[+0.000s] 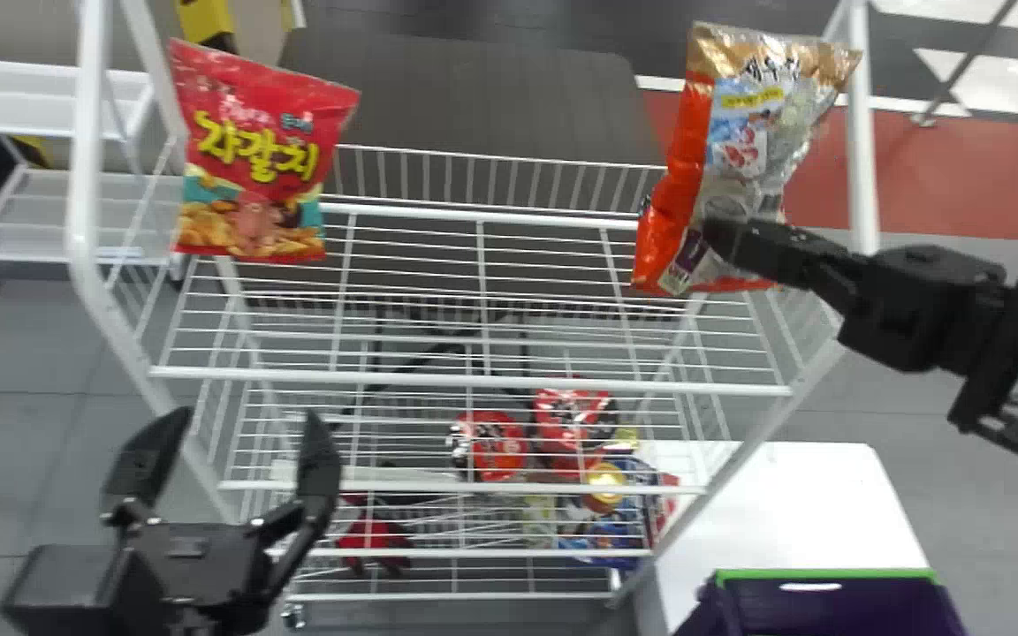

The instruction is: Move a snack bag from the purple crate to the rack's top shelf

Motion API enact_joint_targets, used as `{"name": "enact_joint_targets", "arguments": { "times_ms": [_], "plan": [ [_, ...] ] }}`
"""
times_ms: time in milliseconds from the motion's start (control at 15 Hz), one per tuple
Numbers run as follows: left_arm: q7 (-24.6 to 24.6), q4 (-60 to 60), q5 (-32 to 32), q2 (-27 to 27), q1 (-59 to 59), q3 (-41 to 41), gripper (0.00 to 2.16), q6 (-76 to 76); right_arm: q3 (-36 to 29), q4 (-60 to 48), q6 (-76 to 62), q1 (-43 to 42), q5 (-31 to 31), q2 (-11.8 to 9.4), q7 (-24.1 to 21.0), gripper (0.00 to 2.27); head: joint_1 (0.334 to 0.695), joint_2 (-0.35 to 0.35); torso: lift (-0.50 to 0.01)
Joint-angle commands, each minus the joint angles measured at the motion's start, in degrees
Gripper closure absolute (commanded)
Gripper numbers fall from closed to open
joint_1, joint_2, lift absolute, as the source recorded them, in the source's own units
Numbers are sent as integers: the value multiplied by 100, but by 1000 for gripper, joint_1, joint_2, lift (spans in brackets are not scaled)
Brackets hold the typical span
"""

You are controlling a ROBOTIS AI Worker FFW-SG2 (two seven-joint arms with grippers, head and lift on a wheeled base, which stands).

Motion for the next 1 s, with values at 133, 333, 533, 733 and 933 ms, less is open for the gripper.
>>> {"name": "enact_joint_targets", "arguments": {
  "times_ms": [133,333,533,733,933],
  "plan": [
    [35,11,-4,35,-1,-1,90,0,669,1118,-481,-596,1,21,-211,1423,695,-35,1],
    [35,73,-12,27,-19,8,90,0,1064,1988,-1237,-903,63,21,-413,1423,695,10,1],
    [26,152,23,35,-63,25,90,0,1275,2999,-2292,-1105,-104,21,-774,1423,695,35,1],
    [26,196,32,35,-80,43,90,0,1372,3983,-3311,-1193,-552,21,-1108,1423,695,61,1],
    [26,257,58,35,-107,78,90,0,1469,4502,-3733,-1220,-930,21,-1213,1423,695,93,1]
  ]
}}
